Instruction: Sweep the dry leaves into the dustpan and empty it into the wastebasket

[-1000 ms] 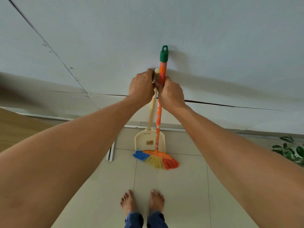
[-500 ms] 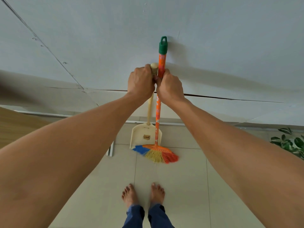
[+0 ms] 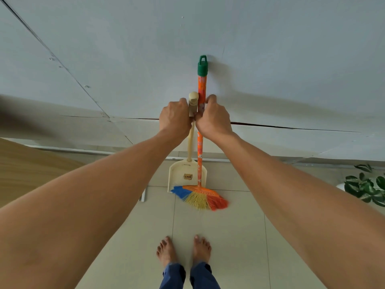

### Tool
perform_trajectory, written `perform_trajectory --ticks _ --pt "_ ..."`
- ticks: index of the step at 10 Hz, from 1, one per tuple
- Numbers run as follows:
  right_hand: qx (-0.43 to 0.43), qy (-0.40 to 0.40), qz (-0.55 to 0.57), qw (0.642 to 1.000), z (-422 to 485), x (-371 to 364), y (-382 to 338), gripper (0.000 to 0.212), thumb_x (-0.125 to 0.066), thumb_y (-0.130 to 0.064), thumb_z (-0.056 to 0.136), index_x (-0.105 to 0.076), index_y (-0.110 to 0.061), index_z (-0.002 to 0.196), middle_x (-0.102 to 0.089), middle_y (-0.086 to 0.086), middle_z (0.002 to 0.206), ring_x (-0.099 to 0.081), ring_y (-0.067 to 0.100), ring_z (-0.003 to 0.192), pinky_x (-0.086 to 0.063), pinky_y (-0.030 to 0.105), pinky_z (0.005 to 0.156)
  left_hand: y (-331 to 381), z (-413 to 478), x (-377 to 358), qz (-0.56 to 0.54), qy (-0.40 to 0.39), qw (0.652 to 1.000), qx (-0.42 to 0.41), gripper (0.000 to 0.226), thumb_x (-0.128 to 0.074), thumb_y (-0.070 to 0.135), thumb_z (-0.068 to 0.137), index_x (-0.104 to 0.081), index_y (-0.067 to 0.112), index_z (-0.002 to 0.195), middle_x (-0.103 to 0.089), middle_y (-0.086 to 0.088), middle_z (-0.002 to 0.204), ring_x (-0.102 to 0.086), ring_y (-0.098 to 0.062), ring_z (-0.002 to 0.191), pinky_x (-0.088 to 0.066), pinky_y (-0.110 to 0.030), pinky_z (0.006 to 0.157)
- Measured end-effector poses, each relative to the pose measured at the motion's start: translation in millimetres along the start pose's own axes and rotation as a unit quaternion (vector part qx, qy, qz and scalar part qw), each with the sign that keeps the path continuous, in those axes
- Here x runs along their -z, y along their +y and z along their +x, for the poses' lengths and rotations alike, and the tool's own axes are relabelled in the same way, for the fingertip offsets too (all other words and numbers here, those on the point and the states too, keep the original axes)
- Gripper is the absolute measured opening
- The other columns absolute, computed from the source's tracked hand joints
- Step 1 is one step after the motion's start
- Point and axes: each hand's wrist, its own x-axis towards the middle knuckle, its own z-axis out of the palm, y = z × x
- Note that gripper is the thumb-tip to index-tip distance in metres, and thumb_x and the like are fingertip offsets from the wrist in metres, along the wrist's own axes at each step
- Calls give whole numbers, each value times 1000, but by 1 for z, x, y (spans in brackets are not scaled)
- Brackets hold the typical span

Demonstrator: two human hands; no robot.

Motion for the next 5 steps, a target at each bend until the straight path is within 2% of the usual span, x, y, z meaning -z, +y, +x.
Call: perform_trajectory --ticks 1,3,4,5 --pt "-14 -3 -6 1000 -7 3 -2 40 -65 -26 93 -44 -11 124 -55 -1 88 -57 20 70 -41 25 57 -3 -7 2 3 -16 1000 10 38 -71 28 92 -58 10 123 -69 -9 112 -65 -32 99 -47 -36 73" --pt "-10 7 -19 1000 -26 17 -8 48 -63 -39 94 -42 -11 126 -53 -1 88 -54 20 71 -39 27 58 -5 -21 19 12 -23 1000 11 48 -75 32 90 -55 10 128 -68 -9 112 -64 -30 101 -43 -32 71" --pt "-11 2 -18 1000 -35 24 -10 49 -64 -38 93 -42 -11 127 -53 -1 89 -53 19 72 -38 25 56 -7 -29 28 16 -33 999 15 52 -75 36 89 -55 10 129 -68 -9 113 -64 -30 102 -49 -35 77" --pt "-15 9 -10 1000 -48 39 -17 48 -63 -38 93 -41 -12 127 -53 -1 88 -55 18 70 -31 21 45 -8 -37 43 21 -29 999 16 50 -74 34 90 -54 10 129 -67 -11 116 -63 -32 106 -49 -37 82"
